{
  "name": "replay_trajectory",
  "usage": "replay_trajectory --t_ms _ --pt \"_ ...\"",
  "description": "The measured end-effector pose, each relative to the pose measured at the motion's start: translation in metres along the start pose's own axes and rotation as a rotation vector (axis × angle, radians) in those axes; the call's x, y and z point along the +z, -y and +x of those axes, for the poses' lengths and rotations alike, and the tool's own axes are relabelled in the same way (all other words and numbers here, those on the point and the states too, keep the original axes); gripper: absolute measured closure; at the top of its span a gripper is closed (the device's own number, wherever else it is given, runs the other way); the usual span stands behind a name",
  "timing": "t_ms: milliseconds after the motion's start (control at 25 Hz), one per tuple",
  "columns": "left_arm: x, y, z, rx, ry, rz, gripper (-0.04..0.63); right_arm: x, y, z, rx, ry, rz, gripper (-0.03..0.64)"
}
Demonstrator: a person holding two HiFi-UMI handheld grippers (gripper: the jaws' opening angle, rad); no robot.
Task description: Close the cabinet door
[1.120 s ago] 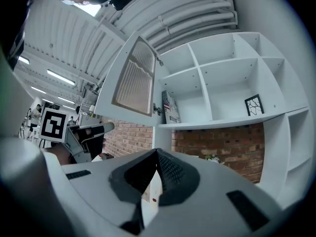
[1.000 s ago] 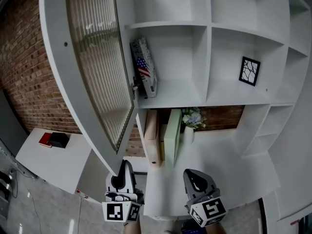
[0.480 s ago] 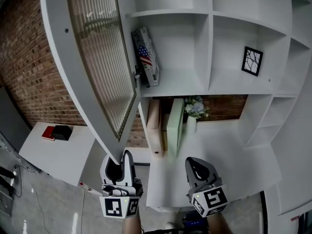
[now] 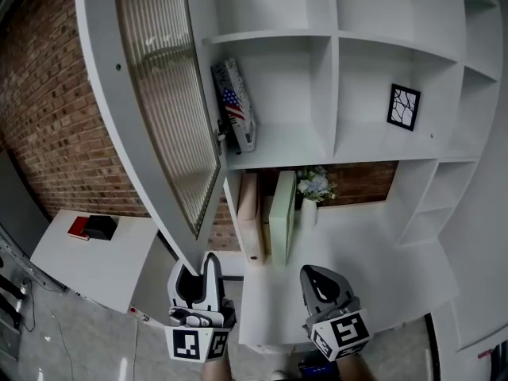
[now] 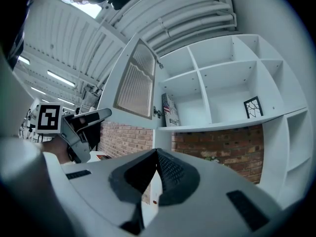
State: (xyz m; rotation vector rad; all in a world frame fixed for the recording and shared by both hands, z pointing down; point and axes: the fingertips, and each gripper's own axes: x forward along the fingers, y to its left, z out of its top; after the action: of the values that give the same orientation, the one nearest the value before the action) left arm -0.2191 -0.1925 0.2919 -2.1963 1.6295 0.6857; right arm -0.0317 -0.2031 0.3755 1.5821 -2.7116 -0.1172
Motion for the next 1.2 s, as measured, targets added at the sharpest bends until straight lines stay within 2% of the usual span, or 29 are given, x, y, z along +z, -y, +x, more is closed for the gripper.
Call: replay_trajectory --t_ms 440,600,760,1200 --pt "-0.001 0.037 0.011 -0.096 -0.007 -0.038 0.454 0.006 0.008 -0.013 -0.016 0.011 -0.011 0.617" --pt "-0.003 0.049 0.016 -0.107 -0.008 -0.052 0.453 0.005 0.019 -0.018 -0.037 0.006 -0.006 0.617" --pt "-0.012 0.064 0.018 -0.126 -0.047 -0.024 0.444 0.000 0.022 -0.018 -0.035 -0.006 0.004 0.617" --pt "-0.023 0.104 0.036 -0.227 -0.098 -0.009 0.399 0.002 0.036 -0.026 -0.048 -0.004 0.013 0.617"
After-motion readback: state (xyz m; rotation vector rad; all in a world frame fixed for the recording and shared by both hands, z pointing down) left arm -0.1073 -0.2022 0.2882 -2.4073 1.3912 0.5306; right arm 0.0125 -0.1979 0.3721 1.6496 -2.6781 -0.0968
